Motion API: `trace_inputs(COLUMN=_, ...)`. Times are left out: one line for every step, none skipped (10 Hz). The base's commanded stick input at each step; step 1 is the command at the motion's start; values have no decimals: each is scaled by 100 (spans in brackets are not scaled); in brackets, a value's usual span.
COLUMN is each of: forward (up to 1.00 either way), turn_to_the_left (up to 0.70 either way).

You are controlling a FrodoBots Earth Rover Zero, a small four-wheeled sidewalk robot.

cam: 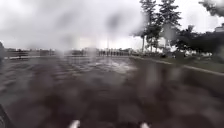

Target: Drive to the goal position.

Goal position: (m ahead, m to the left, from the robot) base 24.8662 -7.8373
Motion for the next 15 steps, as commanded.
trace_inputs(forward=70, turn_to_the_left=0)
trace_inputs(forward=70, turn_to_the_left=0)
trace_inputs(forward=70, turn_to_the_left=0)
trace_inputs(forward=70, turn_to_the_left=0)
trace_inputs(forward=70, turn_to_the_left=0)
trace_inputs(forward=70, turn_to_the_left=0)
trace_inputs(forward=70, turn_to_the_left=0)
trace_inputs(forward=70, turn_to_the_left=0)
trace_inputs(forward=70, turn_to_the_left=0)
trace_inputs(forward=70, turn_to_the_left=0)
trace_inputs(forward=70, turn_to_the_left=0)
trace_inputs(forward=70, turn_to_the_left=0)
trace_inputs(forward=70, turn_to_the_left=0)
trace_inputs(forward=53, turn_to_the_left=0)
trace_inputs(forward=6, turn_to_the_left=0)
